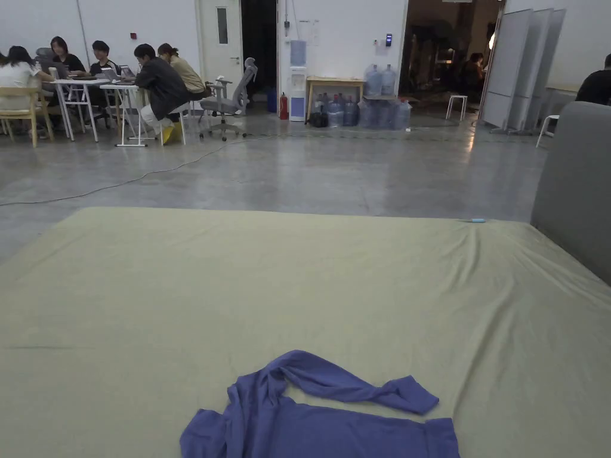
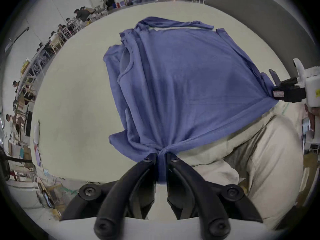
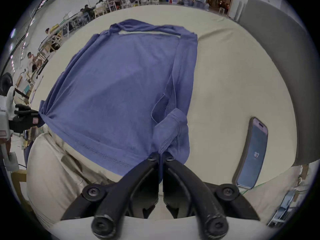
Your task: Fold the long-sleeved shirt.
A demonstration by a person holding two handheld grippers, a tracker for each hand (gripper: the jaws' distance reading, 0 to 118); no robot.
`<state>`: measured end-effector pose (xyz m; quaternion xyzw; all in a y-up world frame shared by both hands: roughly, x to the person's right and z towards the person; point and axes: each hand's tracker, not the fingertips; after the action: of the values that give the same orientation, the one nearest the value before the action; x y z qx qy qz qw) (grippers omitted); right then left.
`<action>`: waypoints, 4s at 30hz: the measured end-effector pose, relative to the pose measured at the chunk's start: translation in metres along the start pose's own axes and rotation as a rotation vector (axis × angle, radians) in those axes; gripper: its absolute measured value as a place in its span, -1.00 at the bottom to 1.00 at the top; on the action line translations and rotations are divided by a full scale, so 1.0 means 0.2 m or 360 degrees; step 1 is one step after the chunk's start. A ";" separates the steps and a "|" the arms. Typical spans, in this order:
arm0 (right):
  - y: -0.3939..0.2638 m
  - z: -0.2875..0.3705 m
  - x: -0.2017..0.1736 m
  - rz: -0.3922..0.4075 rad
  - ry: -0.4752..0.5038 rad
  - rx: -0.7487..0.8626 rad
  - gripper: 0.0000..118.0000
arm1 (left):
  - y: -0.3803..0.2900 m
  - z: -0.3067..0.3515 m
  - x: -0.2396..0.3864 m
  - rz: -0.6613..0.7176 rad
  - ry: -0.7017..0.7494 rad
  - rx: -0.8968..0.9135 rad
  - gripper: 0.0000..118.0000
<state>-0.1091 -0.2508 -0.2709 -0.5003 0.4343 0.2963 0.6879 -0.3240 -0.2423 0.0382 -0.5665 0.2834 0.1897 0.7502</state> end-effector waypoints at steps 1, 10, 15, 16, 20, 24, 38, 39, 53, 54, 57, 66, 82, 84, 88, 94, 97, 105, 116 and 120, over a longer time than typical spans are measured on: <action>0.00 -0.02 0.00 -0.0001 0.0013 -0.0024 -0.98 | 0.00 -0.02 0.00 0.0028 -0.0002 -0.0001 -0.94; 0.08 0.40 0.05 -0.0074 0.0202 0.0389 0.56 | 0.00 0.41 -0.09 0.0239 -0.0010 0.0532 0.92; 0.02 0.47 -0.01 -0.0244 0.0328 0.0451 -1.00 | -0.02 0.52 -0.05 0.0218 0.0000 0.0447 -0.58; 0.00 0.46 -0.04 -0.0237 0.0313 0.0456 -1.00 | -0.03 0.46 -0.06 0.0234 -0.0024 0.0443 -1.00; -0.03 0.37 -0.15 -0.0158 0.0232 0.0442 -1.00 | 0.13 0.39 -0.10 0.0278 -0.0124 0.0390 -1.00; 0.04 0.31 -0.12 -0.0177 0.0317 0.0418 -1.00 | 0.55 0.31 -0.29 0.0272 -0.0122 0.0505 -0.96; 0.28 0.15 0.09 -0.0313 0.0192 0.0347 -1.00 | 1.72 -0.59 -0.56 0.0408 0.0025 0.0235 0.87; 0.31 0.15 0.09 -0.0316 0.0186 0.0341 -1.00 | 1.74 -0.63 -0.56 0.0403 0.0019 0.0210 0.80; 1.05 -0.18 0.36 -0.0381 0.0129 0.0369 0.43 | 1.68 -0.45 -0.68 0.0387 0.0024 0.0277 -1.00; 1.15 -0.24 0.39 -0.0379 0.0073 0.0378 0.95 | 1.68 -0.41 -0.70 0.0409 -0.0009 0.0285 -1.00; 1.38 -0.43 0.48 -0.0381 -0.0073 0.0208 0.97 | 1.67 -0.34 -0.70 0.0419 -0.0032 0.0303 -1.00; 1.42 -0.58 0.42 -0.0257 -0.0201 0.0100 0.00 | 1.65 -0.19 -0.78 0.0374 -0.0033 0.0348 -1.00; 1.12 0.51 0.38 0.0146 -0.0037 0.0615 -0.99 | 1.33 0.45 -0.78 0.0369 -0.0192 0.0516 -1.00; 1.13 0.68 0.40 0.0190 -0.0042 0.0677 -0.99 | 1.33 0.57 -0.76 0.0350 -0.0187 0.0539 -1.00; 1.29 1.02 0.36 0.0278 -0.0080 0.0796 -0.99 | 1.48 0.81 -0.81 0.0367 -0.0180 0.0649 -1.00; 1.75 1.46 0.28 0.0391 -0.0275 0.1040 -1.00 | 1.85 1.28 -0.83 0.0337 -0.0070 0.0931 -1.00; 1.98 1.64 0.26 0.0393 -0.0374 0.1135 -1.00 | 2.03 1.52 -0.82 0.0314 0.0020 0.1084 -1.00; 2.60 2.07 0.23 0.0241 -0.0582 0.1392 -1.00 | 2.57 2.13 -0.97 0.0433 0.0181 0.1466 -1.00; 2.85 2.37 0.27 0.0090 -0.0606 0.1641 -1.00 | 2.67 2.45 -0.91 0.0411 0.0240 0.1709 -1.00; 2.80 2.15 0.31 0.0118 -0.0582 0.1533 -1.00 | 2.67 2.22 -0.89 0.0344 0.0252 0.1548 -1.00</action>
<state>-0.4241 0.3354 -0.5152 -0.0509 0.4116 0.1695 0.8940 -0.6917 0.3417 -0.1569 -0.1315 0.4520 0.0688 0.8796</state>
